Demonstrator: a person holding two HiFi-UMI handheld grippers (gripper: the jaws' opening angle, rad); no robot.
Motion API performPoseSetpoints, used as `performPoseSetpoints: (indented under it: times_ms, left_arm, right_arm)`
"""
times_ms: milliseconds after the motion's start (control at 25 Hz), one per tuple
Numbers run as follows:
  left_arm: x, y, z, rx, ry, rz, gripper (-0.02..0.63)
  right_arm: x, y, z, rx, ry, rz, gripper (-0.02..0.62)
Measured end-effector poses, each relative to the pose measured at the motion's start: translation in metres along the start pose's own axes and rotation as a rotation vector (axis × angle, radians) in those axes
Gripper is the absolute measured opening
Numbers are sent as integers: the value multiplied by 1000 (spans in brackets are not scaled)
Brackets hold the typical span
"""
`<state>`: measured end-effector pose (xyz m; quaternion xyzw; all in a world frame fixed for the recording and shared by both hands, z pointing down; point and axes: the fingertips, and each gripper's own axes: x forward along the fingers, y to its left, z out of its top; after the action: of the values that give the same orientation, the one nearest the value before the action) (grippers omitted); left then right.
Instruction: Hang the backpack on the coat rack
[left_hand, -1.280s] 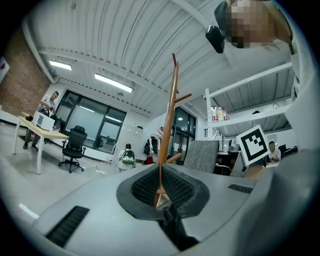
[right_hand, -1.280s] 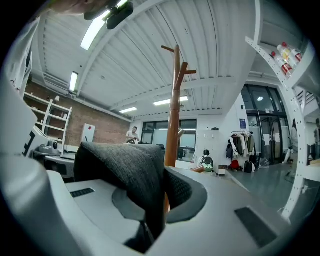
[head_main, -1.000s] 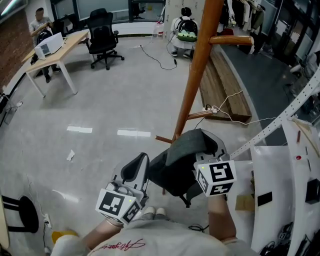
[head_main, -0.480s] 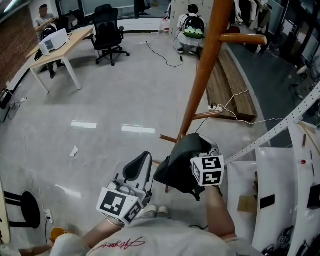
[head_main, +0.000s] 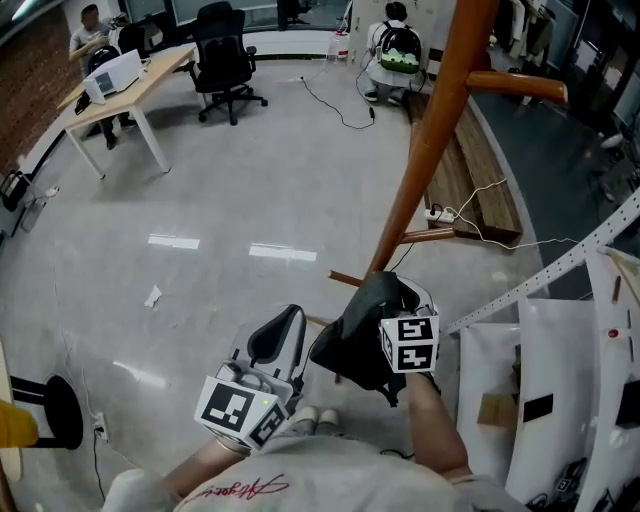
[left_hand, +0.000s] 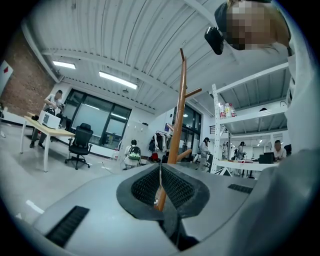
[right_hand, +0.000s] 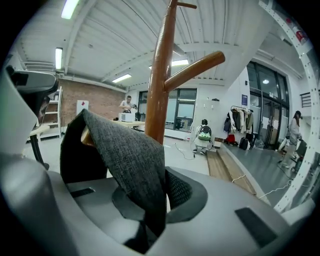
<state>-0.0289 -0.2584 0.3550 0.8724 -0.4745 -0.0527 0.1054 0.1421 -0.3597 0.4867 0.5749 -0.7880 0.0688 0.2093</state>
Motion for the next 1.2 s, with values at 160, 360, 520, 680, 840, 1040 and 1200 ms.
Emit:
performPoseSetpoints:
  times_ms: [160, 360, 520, 680, 840, 1040, 1200]
  left_arm:
    - [-1, -2, -1, -7, 9, -17, 21]
    - [2, -11, 0, -7, 2, -40, 21]
    - [-2, -12, -6, -1, 21, -61, 21]
    - [-5, -16, -8, 1, 24, -78, 21]
    - [-9, -19, -8, -1, 28, -92, 21]
    - [-13, -23, -5, -5, 16, -96, 21]
    - [-16, -26, -4, -8, 11, -99, 21]
  right_arm:
    - [1, 7, -3, 6, -32, -11, 35]
    - [-6, 10, -11, 23, -64, -22, 45]
    - [-13, 12, -15, 20, -56, -36, 101]
    - [-21, 17, -19, 28, -59, -38, 135]
    - [-29, 21, -23, 39, -64, -44, 154]
    - [-41, 20, -26, 44, -59, -62, 170]
    - [-59, 23, -30, 51, -55, -74, 170]
